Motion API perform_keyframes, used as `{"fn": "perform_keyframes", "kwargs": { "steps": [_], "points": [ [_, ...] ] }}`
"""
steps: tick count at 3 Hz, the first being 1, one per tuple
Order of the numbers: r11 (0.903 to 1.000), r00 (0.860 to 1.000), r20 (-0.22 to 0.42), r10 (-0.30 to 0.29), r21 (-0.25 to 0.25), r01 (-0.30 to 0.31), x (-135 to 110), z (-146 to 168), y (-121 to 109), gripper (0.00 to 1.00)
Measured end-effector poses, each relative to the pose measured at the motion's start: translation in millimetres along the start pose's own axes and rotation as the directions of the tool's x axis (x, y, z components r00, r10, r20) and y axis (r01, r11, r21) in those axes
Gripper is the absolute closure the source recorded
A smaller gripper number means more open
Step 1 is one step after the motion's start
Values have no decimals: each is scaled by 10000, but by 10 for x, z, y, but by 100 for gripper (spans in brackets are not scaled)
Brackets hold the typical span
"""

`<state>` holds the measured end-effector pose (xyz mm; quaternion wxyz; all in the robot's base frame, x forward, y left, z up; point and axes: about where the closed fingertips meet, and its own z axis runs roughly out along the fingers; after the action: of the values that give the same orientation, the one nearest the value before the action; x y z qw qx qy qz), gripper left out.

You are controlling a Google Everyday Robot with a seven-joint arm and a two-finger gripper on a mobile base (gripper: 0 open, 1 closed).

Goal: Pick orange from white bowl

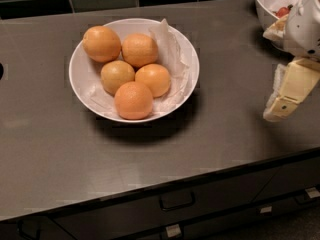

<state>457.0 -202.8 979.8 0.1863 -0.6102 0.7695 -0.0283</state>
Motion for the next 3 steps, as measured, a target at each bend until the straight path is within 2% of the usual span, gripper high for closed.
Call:
{"fn": "perform_keyframes", "kwargs": {
  "steps": [2, 3],
  "points": [
    [9956, 9904, 1034, -912, -105, 928, -621, 377, -309, 0],
    [9956, 9903, 1039, -918, -102, 934, -624, 376, -310, 0]
  ]
}}
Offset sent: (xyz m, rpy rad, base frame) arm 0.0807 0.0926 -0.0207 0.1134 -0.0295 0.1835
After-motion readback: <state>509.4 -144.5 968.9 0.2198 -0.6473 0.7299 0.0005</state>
